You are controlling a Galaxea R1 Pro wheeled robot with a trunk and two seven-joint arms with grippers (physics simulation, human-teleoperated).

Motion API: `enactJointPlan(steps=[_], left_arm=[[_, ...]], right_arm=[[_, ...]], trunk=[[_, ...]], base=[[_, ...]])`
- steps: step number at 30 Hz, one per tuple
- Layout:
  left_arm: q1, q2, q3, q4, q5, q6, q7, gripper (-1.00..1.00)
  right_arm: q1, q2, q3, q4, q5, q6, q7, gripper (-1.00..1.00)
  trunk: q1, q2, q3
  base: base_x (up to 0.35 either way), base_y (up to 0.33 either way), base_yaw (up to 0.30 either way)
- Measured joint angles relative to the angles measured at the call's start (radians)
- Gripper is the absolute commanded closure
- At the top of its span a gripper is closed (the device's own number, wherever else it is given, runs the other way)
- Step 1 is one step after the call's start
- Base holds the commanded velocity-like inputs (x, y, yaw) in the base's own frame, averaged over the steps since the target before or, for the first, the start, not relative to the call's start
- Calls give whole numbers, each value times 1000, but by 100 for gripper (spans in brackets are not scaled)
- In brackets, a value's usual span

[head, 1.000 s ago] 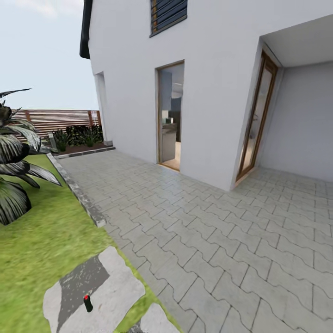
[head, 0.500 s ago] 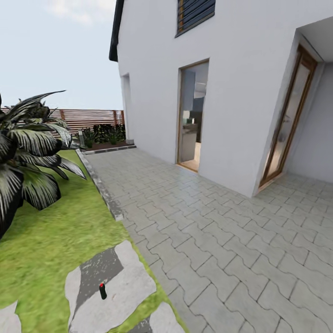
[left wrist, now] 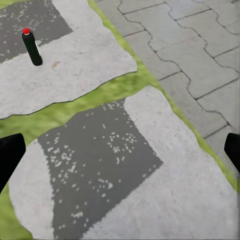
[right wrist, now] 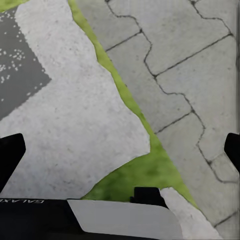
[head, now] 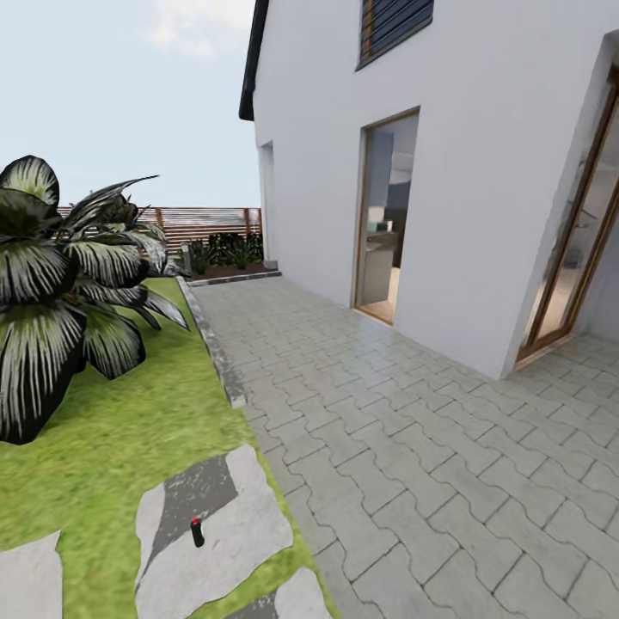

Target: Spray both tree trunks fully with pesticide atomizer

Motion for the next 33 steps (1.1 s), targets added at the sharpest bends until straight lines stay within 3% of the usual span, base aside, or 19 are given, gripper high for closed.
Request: enactJointPlan(steps=[8,14,33], left_arm=[[0,0,0,0,0,0,0,-100],[0,0,1,0,0,-1,0,-100],[0,0,1,0,0,-1,0,-100]], right_arm=[[0,0,0,0,0,0,0,-100],[0,0,0,0,0,0,0,-100],[0,0,1,1,0,0,0,-100]], trunk=[[-2,0,0],[0,0,0],[0,0,0]], base=[[304,-150,17],[265,-33,196],[17,-2,295]])
